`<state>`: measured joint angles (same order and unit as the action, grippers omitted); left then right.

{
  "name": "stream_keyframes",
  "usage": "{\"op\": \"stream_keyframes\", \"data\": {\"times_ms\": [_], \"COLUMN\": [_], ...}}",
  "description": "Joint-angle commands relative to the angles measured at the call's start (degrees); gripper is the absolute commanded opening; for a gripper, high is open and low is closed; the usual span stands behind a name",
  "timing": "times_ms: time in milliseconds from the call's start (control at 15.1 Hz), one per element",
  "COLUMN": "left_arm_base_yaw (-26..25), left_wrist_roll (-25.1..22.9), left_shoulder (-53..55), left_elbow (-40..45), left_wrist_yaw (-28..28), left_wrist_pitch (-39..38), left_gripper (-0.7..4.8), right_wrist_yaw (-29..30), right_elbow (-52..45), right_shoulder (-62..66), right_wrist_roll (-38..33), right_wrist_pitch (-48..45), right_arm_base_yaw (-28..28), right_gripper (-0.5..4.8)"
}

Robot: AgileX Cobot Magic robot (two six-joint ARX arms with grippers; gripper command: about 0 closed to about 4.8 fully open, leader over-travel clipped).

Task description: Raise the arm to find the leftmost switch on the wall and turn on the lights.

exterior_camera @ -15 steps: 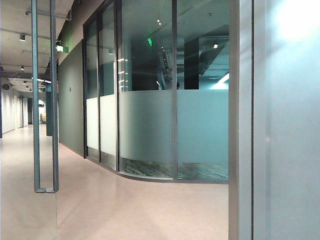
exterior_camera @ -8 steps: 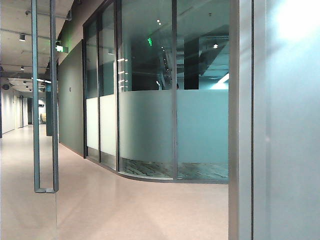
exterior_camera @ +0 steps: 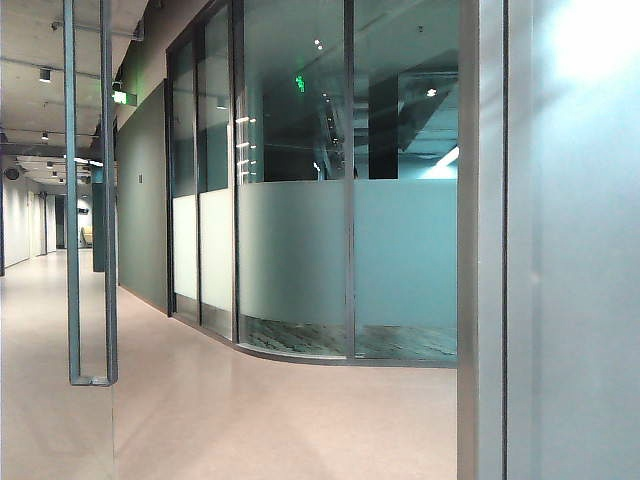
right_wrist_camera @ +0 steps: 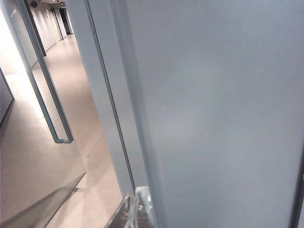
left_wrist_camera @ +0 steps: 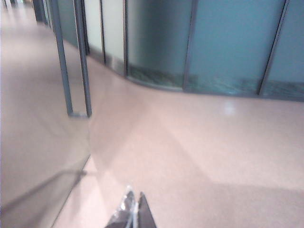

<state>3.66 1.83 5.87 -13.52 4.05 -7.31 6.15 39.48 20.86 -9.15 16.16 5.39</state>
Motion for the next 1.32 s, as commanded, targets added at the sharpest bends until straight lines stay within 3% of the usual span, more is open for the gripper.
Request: {"op": "stream_keyframes", "data": {"times_ms": [66,397,1324], "left_arm_base_yaw": [-1.81,-1.16,-0.87], "left_wrist_roll": [2.97,7.02,4.24], "left_shoulder": [-1.60,-5.64,-5.64], "left_elbow": [5.11,13.00,13.00], "left_wrist_yaw": [-0.33,-0.35,-0.44], "left_wrist_pitch": [4.09,4.68,4.83], "left_gripper": [-0.05,-0.05,-0.05], "right_wrist_yaw": [0.11,0.11,0.11], "right_elbow": [0.17,0.20,0.17], "right_shoulder": [-0.13,-0.15,-0.15], "right_wrist_roll": [-0.04,-0.04,-0.04], "right_wrist_pitch": [-0.77,-0.72,-0.50], "right_arm_base_yaw": [0.09,0.09,0.09], "right_gripper": [-0.01,-0.01,-0.01]}}
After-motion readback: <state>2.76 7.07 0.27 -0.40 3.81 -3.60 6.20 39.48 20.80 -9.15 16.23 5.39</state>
